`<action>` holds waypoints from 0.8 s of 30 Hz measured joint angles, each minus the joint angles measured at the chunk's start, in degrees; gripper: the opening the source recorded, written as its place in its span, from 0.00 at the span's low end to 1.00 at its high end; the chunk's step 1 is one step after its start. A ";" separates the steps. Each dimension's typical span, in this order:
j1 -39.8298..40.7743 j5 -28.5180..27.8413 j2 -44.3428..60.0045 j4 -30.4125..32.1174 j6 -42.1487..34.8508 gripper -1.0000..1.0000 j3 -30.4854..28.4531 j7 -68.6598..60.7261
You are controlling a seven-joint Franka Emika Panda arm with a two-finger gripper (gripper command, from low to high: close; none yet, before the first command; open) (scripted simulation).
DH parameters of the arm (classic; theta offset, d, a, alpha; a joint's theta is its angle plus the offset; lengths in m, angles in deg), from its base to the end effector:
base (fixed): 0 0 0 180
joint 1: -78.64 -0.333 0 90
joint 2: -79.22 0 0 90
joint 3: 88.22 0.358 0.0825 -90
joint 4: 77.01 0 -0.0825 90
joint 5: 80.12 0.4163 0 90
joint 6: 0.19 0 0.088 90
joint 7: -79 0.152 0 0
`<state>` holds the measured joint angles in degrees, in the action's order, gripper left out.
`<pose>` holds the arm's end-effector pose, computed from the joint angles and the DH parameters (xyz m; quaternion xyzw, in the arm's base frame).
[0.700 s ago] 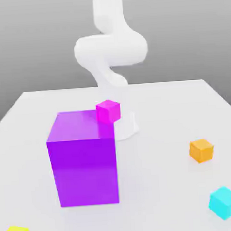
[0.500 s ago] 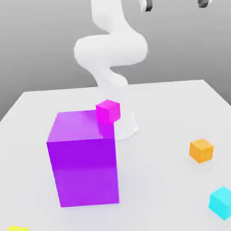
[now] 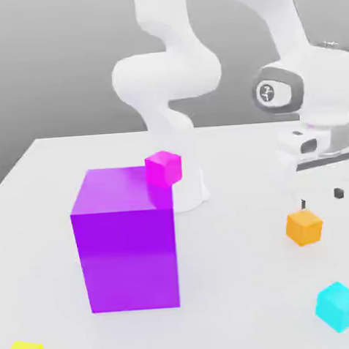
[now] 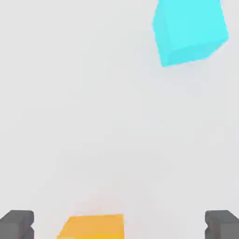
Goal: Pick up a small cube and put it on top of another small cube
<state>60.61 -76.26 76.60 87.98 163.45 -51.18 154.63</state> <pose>0.2126 0.2913 0.1694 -0.9776 0.2103 -0.0066 0.0046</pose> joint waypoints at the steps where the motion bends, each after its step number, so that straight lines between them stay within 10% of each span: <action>1: 0.02 -1.09 1.02 0.09 0.73 0.50 0.06 1.15; 18: -17.63 -36.02 17.23 -3.69 11.58 0.50 -26.20 27.12; 19: -19.00 -37.09 17.92 -3.79 12.14 0.00 -27.87 27.88; 24: -19.00 -37.18 17.92 -3.79 12.30 0.00 -27.86 27.97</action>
<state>41.61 -113.44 94.53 84.19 175.76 -79.04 182.60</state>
